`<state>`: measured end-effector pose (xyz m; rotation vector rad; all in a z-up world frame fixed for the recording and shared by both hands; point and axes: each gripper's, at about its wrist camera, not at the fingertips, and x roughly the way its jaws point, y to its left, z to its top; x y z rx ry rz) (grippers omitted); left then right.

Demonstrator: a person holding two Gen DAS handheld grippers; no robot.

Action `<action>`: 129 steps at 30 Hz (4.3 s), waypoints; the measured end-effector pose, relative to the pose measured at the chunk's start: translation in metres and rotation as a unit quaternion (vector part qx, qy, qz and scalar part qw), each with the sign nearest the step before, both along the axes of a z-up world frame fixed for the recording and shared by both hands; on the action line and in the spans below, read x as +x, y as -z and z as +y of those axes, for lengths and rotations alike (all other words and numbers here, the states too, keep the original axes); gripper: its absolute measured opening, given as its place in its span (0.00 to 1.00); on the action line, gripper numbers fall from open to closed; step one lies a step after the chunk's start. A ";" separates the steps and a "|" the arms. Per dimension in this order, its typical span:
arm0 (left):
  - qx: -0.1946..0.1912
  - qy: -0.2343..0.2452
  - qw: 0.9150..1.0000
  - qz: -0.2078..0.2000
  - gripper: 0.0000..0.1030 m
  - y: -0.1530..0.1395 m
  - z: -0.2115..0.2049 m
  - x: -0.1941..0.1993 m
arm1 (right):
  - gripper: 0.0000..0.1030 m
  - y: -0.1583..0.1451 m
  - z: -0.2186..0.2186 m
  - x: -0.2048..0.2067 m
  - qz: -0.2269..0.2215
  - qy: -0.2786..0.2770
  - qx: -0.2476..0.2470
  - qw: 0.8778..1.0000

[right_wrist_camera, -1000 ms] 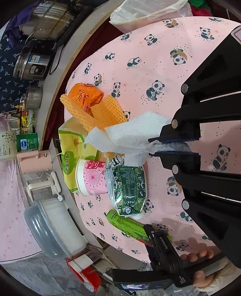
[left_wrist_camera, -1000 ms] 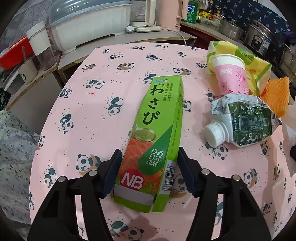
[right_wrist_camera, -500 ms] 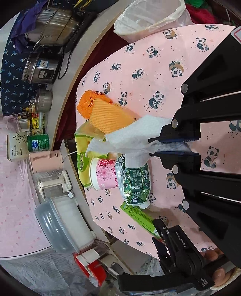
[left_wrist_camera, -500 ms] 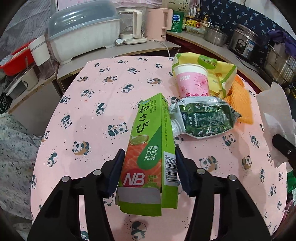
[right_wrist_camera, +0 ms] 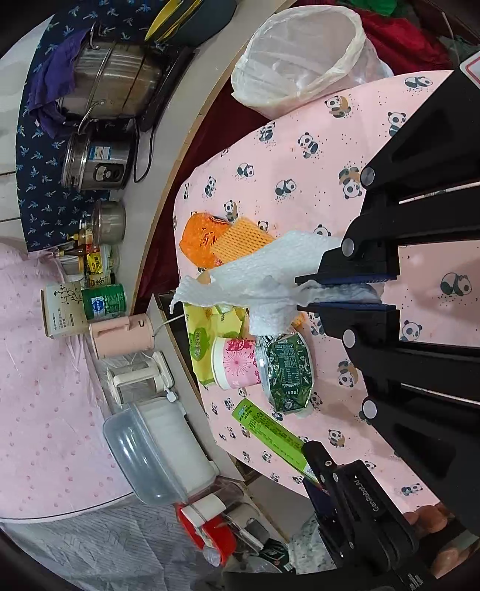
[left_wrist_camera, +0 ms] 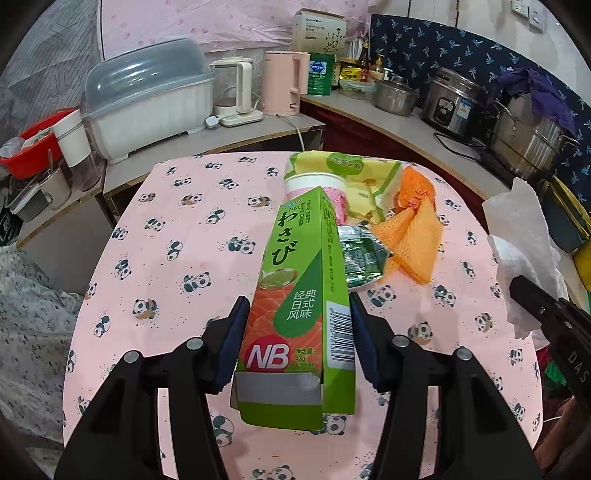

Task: Collect trash
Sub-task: 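Grasp the white tissue with the right gripper while the left gripper grasps the green wasabi box, then carry the tissue and wasabi box to the bin and open both grippers, then move both tools back over the table toward the foil pouch and mesh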

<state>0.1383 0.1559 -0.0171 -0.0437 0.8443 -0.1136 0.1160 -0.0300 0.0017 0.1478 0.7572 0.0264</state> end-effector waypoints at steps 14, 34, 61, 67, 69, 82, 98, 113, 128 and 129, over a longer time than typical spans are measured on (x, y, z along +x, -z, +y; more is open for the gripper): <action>0.010 0.088 0.996 -0.022 0.50 -0.024 -0.104 -0.014 | 0.08 -0.007 -0.071 -0.022 -0.018 0.055 0.021 0.998; 0.038 0.223 0.974 -0.021 0.50 -0.021 -0.264 -0.029 | 0.08 0.008 -0.205 -0.058 -0.022 0.169 0.053 0.984; 0.014 0.295 0.955 0.005 0.65 0.010 -0.398 0.013 | 0.08 0.045 -0.329 -0.051 -0.004 0.273 0.066 0.960; 0.021 0.266 0.964 0.002 0.70 0.010 -0.381 0.025 | 0.13 0.047 -0.322 -0.031 0.000 0.259 0.065 0.964; 0.022 0.255 0.967 0.000 0.73 0.009 -0.374 0.028 | 0.21 0.047 -0.319 -0.026 0.001 0.254 0.064 0.965; 0.013 0.209 0.978 -0.011 0.80 -0.002 -0.327 0.033 | 0.42 0.024 -0.291 -0.022 -0.022 0.248 0.050 0.967; 0.018 0.139 0.990 -0.014 0.80 -0.006 -0.239 0.032 | 0.42 0.002 -0.220 -0.015 -0.027 0.188 0.040 0.981; 0.028 0.046 0.999 0.006 0.80 0.010 -0.128 0.036 | 0.42 0.010 -0.128 0.006 -0.002 0.103 0.033 0.994; 0.020 -0.043 0.998 0.035 0.80 0.039 -0.024 0.060 | 0.42 0.034 -0.062 0.035 0.031 0.049 0.027 0.998; 0.019 -0.046 0.998 0.036 0.80 0.041 -0.020 0.062 | 0.42 0.037 -0.058 0.038 0.034 0.046 0.027 0.998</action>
